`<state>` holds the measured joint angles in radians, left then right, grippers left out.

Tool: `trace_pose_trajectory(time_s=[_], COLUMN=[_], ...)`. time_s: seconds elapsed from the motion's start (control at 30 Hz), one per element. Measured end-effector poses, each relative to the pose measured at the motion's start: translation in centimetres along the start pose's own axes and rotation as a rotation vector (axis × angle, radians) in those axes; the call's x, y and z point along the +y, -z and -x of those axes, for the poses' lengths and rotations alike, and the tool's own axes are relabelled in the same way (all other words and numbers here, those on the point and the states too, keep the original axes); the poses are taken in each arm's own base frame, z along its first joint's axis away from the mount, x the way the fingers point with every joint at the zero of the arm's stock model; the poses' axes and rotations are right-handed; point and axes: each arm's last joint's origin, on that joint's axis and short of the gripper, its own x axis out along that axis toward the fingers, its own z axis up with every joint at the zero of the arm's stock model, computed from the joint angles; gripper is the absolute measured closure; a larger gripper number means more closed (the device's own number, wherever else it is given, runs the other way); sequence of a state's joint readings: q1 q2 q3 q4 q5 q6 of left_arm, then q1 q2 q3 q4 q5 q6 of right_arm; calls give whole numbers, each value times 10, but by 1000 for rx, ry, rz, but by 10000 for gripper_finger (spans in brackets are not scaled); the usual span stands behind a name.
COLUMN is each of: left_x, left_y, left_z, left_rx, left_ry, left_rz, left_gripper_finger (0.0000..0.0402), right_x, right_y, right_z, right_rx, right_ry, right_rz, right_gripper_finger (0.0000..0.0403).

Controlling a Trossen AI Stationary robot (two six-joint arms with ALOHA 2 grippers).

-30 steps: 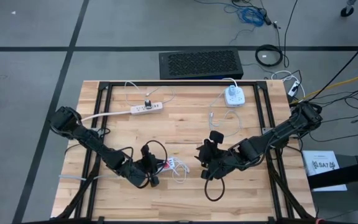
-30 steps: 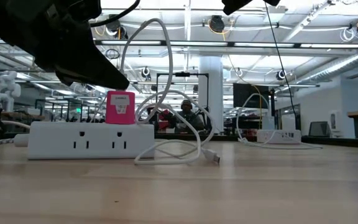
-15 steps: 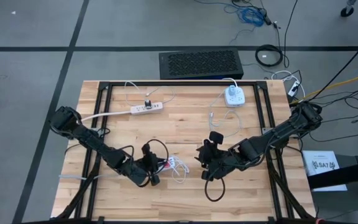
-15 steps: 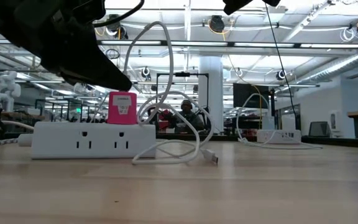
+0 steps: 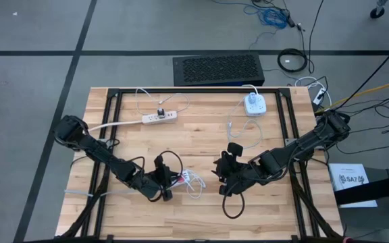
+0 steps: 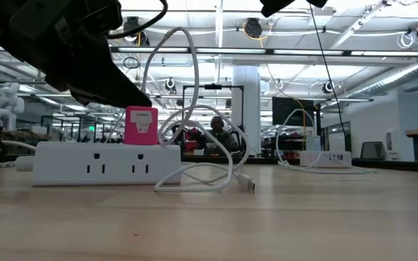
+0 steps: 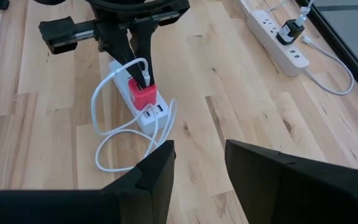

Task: Insert USB
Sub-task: Insert the white cable charger into the pink charger adapter

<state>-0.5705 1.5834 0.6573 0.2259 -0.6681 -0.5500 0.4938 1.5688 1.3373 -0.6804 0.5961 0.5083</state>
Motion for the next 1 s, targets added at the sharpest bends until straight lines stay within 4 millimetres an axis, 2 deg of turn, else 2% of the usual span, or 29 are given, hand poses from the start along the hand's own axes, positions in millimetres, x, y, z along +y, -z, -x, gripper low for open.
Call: trace_pose_trajectory(time_s=[0.5,1.0], left_x=[3,4], left_y=[5,2], left_z=[0,-3], left_rx=[18,30], left_ry=[5,62], left_rz=[14,61], left_gripper_finger=[378,292], right_x=[0,0], right_y=[0,0], right_z=[0,0], right_rx=[-1,-1], right_ry=[-3,-4], right_rz=[-2,-2], right_gripper_finger=[268,268])
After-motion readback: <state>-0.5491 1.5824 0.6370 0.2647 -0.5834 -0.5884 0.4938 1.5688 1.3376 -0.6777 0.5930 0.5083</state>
